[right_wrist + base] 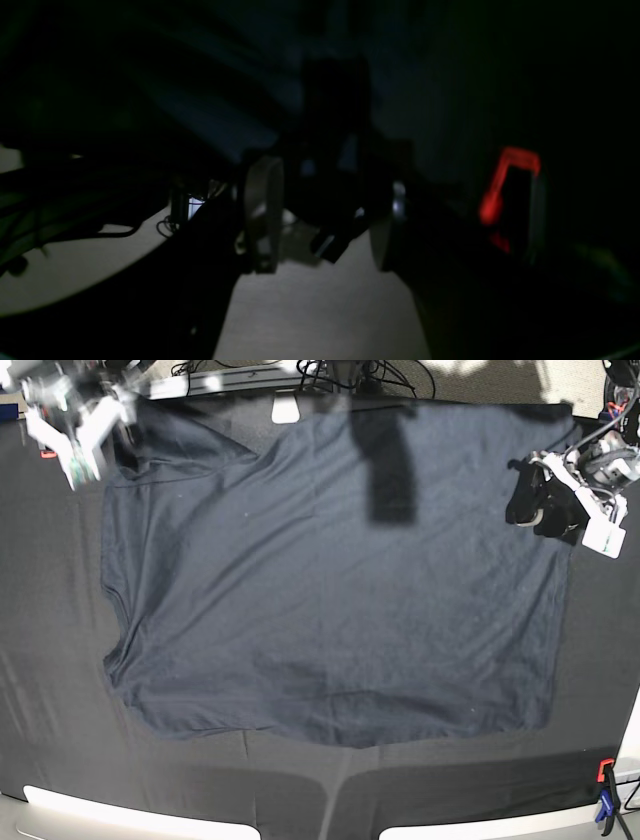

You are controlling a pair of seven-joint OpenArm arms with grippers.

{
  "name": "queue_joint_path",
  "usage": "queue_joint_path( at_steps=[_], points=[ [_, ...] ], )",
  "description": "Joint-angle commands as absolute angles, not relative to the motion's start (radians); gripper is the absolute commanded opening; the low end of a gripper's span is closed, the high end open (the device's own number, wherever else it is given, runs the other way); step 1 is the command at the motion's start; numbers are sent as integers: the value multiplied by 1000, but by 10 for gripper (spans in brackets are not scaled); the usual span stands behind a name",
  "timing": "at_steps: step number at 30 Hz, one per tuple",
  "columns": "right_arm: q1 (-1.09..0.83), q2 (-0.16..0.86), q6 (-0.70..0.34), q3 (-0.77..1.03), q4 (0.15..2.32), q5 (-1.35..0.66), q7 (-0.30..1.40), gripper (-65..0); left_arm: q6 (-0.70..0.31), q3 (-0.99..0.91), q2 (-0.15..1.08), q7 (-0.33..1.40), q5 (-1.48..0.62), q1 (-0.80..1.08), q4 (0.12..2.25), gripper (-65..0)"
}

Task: Layout the t-shirt on the table in an organized manner, then fold the t-shirt properly
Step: 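Pull the shirt edge with the right gripper away from the left gripper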

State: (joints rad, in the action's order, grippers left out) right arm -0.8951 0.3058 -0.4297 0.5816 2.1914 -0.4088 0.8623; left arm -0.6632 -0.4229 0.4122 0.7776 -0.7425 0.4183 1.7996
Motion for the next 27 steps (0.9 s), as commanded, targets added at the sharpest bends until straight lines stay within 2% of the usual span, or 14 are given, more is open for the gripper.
queue_joint_path(
  at_steps=[1, 7, 10, 13, 18, 22, 23, 27],
  points=[
    [-889, 305, -450, 625, 2179, -443, 822, -389, -670, -429, 427, 754, -759, 415, 1813, -358],
    [-745, 297, -595, 762, 1926, -679, 822, -389, -670, -429, 427, 754, -759, 415, 1813, -358],
    [-673, 297, -694, 766, 1815, -779, 897, -389, -670, -429, 427, 755, -759, 416, 1813, -358],
    [-625, 297, -698, 765, 1755, -850, 995, -389, -670, -429, 427, 754, -759, 415, 1813, -358],
    [-607, 296, -698, 765, 1702, -850, 1015, -389, -670, -429, 427, 754, -759, 415, 1813, -358],
    [-607, 297, -698, 765, 1699, -912, 1111, -392, -670, -429, 427, 754, -759, 415, 1813, -358],
    [-607, 297, -698, 765, 1699, -946, 1125, -416, -670, -429, 427, 754, -759, 415, 1813, -358],
    [-619, 296, -698, 766, 1699, -979, 1124, -584, -670, -429, 427, 755, -759, 416, 1813, -358]
  ],
)
